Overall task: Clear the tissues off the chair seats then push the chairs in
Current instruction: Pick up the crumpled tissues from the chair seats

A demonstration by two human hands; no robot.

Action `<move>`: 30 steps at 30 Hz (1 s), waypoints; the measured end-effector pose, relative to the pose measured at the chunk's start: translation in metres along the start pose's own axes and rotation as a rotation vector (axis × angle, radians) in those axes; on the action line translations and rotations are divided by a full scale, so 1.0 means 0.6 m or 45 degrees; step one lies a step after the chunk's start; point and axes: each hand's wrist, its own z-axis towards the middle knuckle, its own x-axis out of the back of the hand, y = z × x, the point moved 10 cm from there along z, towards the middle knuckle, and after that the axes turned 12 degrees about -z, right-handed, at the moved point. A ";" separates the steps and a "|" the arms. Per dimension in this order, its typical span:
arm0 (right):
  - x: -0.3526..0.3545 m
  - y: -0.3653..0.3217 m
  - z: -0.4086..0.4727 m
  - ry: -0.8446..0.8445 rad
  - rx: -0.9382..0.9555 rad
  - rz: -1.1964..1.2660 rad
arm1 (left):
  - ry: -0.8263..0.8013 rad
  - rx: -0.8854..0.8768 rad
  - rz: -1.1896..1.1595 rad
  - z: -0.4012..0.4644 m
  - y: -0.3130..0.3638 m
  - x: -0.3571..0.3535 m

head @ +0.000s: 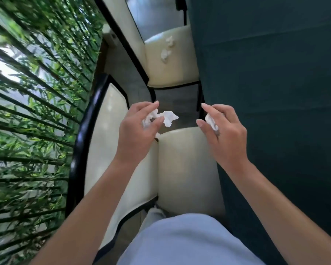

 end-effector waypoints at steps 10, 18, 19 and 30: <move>0.023 -0.177 -0.038 0.064 0.157 0.089 | 0.246 -0.118 -0.072 -0.091 0.019 0.190; -0.001 -0.354 -0.149 0.063 0.223 -0.016 | 0.268 -0.236 -0.053 -0.191 -0.012 0.388; 0.000 -0.378 -0.164 0.081 0.238 -0.023 | 0.269 -0.245 -0.066 -0.203 -0.020 0.412; 0.015 -0.533 -0.234 0.207 0.384 -0.064 | 0.381 -0.442 -0.070 -0.281 -0.035 0.561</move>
